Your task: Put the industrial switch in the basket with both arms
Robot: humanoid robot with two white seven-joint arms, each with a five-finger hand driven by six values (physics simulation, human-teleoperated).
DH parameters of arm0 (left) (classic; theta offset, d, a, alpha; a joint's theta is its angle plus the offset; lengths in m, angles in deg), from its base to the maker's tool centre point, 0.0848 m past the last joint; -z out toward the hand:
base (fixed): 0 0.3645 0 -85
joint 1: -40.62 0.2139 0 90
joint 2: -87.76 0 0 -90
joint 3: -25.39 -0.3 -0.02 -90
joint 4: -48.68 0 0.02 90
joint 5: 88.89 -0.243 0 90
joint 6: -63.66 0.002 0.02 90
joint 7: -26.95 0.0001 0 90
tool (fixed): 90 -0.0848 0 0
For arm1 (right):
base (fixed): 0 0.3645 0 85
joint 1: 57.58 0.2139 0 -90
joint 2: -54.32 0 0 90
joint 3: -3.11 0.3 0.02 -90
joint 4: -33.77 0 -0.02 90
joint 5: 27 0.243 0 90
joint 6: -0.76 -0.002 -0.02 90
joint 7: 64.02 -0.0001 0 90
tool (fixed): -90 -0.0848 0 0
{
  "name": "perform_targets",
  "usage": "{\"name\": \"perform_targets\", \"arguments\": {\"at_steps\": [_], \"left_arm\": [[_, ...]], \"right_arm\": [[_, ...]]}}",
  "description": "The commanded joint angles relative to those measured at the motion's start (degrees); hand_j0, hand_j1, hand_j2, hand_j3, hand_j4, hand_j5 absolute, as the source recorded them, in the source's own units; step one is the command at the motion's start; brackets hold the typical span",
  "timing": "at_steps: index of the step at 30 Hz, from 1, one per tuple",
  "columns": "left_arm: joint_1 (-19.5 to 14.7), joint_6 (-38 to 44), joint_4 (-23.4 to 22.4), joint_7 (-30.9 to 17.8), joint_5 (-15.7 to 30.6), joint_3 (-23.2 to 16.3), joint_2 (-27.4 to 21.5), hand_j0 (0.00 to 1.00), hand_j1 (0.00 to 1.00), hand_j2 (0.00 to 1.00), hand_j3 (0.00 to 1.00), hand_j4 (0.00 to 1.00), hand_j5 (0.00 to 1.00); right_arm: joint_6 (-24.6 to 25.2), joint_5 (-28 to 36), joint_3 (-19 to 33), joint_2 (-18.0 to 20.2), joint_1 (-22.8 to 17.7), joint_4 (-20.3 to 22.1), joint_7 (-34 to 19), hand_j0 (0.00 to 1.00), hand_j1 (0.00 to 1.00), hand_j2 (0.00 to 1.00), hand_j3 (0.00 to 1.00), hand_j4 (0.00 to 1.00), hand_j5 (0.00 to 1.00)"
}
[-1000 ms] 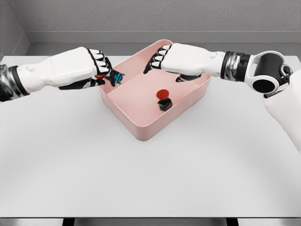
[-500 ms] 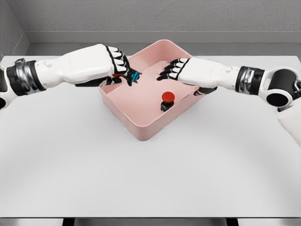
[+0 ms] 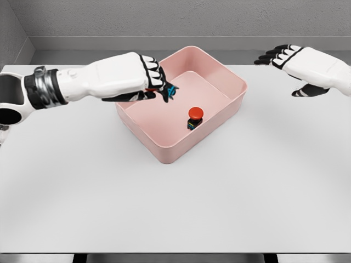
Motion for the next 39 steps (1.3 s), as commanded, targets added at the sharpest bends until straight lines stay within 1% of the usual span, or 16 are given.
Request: {"name": "perform_targets", "arguments": {"at_steps": [1,6,8,9,10,12,15,18,22,25,26,28,31,35,37,39], "left_arm": [[0.0,0.11,-0.24,-0.47,-0.32,-0.17,1.51,0.5,0.5,0.5,0.5,0.5,0.5],[-1.32,0.11,-1.91,-0.47,-0.58,-0.52,2.82,0.51,0.51,0.51,0.51,0.51,0.51],[-1.41,0.11,-2.17,-0.47,-0.59,-0.52,3.17,0.56,0.56,0.56,0.56,0.56,0.56],[-1.58,0.11,-2.17,-0.47,-0.59,-0.61,3.7,0.63,0.63,0.63,0.63,0.63,0.63],[-1.58,0.11,-2.08,-0.38,-0.59,-0.61,3.79,0.78,0.78,0.78,0.78,0.78,0.78],[-1.67,0.11,-2.08,-0.2,-0.5,-0.96,4.23,1.0,1.0,1.0,1.0,1.0,1.0],[-2.29,0.11,-2.17,-0.12,-0.5,-0.96,5.2,1.0,1.0,1.0,1.0,1.0,1.0],[-3.52,0.11,-2.17,-0.12,-0.76,-1.05,7.83,1.0,1.0,1.0,1.0,1.0,1.0],[-3.69,0.11,-2.26,-0.12,-0.59,-0.61,7.31,1.0,1.0,1.0,1.0,1.0,1.0],[-3.16,0.11,-2.17,0.06,0.73,0.09,3.09,1.0,1.0,1.0,1.0,1.0,1.0],[-3.25,0.11,-2.17,0.06,2.93,0.18,1.07,1.0,1.0,1.0,1.0,1.0,1.0],[-2.81,0.11,-2.17,0.15,4.16,0.27,-1.48,1.0,1.0,1.0,1.0,1.0,1.0],[0.26,0.11,-2.26,0.06,8.2,0.18,-6.58,1.0,1.0,1.0,1.0,1.0,1.0],[4.04,0.11,-2.35,0.06,10.84,0.71,-12.64,1.0,1.0,1.0,1.0,1.0,1.0],[4.57,0.11,-3.93,0.06,11.81,1.76,-13.7,1.0,1.0,1.0,1.0,1.0,1.0],[4.92,0.11,-3.84,0.06,12.51,3.17,-15.37,1.0,1.0,1.0,1.0,1.0,1.0]], "right_arm": [[0.18,0.51,-0.04,-0.02,-0.09,0.02,0.03,1.0,1.0,1.0,1.0,1.0,1.0],[0.18,0.42,-1.0,-0.11,0.09,0.02,0.03,1.0,1.0,1.0,1.0,1.0,1.0],[0.18,0.51,-1.0,0.06,0.09,0.11,0.03,1.0,1.0,1.0,1.0,1.0,1.0],[0.18,0.51,-1.0,0.06,0.09,0.11,0.03,1.0,1.0,1.0,1.0,1.0,1.0],[0.18,0.51,-1.0,0.15,0.09,0.2,0.03,1.0,1.0,1.0,1.0,1.0,1.0],[0.18,0.51,-0.92,0.24,0.17,0.46,0.03,1.0,1.0,1.0,1.0,1.0,1.0],[0.18,0.51,-0.83,0.33,0.17,0.46,0.03,1.0,1.0,1.0,1.0,1.0,1.0],[0.18,0.51,-0.92,0.15,0.17,0.46,0.03,1.0,1.0,1.0,1.0,1.0,1.0],[0.18,0.51,-0.92,0.15,0.17,0.46,0.03,1.0,1.0,1.0,1.0,1.0,1.0],[0.18,0.51,-1.0,0.15,0.09,0.46,0.03,1.0,1.0,1.0,1.0,1.0,1.0],[0.18,0.51,-1.0,0.24,0.09,0.46,0.03,1.0,1.0,1.0,1.0,1.0,1.0],[0.18,0.51,-1.0,0.24,0.17,0.37,0.03,1.0,1.0,1.0,1.0,1.0,1.0],[0.18,0.51,-1.09,0.15,0.0,0.46,0.03,1.0,1.0,1.0,1.0,1.0,1.0],[0.18,0.51,-1.09,0.15,0.0,0.55,0.03,1.0,1.0,1.0,1.0,1.0,1.0],[0.18,0.51,-1.09,0.24,0.0,0.55,0.03,1.0,1.0,1.0,1.0,1.0,1.0],[0.18,0.51,-1.09,0.24,0.0,0.55,0.03,1.0,1.0,1.0,1.0,1.0,1.0]]}}
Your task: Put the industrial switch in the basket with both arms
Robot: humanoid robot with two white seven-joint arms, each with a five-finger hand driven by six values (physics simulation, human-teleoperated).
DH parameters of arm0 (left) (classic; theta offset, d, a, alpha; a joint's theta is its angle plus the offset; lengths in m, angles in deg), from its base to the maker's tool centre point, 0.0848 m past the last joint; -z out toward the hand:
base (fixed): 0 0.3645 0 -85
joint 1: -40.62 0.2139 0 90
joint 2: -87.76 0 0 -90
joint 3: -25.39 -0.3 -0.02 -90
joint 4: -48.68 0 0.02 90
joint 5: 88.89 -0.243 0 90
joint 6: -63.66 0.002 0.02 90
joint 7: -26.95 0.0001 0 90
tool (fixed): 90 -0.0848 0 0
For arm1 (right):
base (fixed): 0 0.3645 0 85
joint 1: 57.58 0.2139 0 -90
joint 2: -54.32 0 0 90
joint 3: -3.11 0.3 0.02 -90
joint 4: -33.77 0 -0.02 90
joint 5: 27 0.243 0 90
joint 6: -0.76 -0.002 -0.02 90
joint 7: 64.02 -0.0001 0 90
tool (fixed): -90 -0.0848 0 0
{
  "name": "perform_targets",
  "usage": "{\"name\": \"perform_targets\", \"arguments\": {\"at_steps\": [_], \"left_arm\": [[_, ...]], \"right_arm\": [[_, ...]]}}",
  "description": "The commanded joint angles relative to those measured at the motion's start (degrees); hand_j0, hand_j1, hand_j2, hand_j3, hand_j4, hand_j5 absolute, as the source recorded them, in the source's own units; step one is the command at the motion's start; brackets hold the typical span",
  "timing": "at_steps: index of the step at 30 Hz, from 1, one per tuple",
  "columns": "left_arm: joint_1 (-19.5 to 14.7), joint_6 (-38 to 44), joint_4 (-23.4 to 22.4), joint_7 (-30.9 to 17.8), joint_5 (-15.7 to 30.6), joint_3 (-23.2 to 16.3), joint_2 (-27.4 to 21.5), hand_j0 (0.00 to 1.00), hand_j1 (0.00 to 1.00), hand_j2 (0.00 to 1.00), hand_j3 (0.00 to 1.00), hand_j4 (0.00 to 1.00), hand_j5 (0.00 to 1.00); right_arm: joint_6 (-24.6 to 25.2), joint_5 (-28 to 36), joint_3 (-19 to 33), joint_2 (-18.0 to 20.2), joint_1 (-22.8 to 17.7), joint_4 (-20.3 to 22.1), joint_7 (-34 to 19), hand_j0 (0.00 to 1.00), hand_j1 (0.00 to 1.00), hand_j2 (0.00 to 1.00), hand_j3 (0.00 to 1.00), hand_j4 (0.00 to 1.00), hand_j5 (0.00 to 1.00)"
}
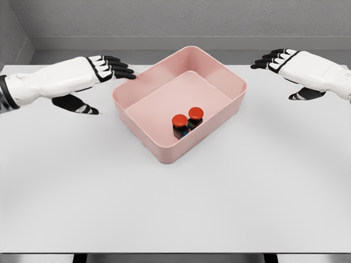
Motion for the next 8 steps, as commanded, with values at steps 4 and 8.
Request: {"name": "perform_targets", "arguments": {"at_steps": [4,8], "left_arm": [[2.02,0.11,-1.45,-0.32,1.51,2.76,-4.33,1.0,1.0,1.0,1.0,1.0,1.0],[3.43,0.11,-5.94,-0.41,1.51,6.45,-4.94,1.0,1.0,1.0,1.0,1.0,1.0]], "right_arm": [[0.17,0.31,0.02,0.14,-0.09,0.05,0.03,1.0,1.0,1.0,1.0,1.0,1.0],[0.17,0.31,0.02,0.06,-0.09,0.05,0.03,1.0,1.0,1.0,1.0,1.0,1.0]]}}
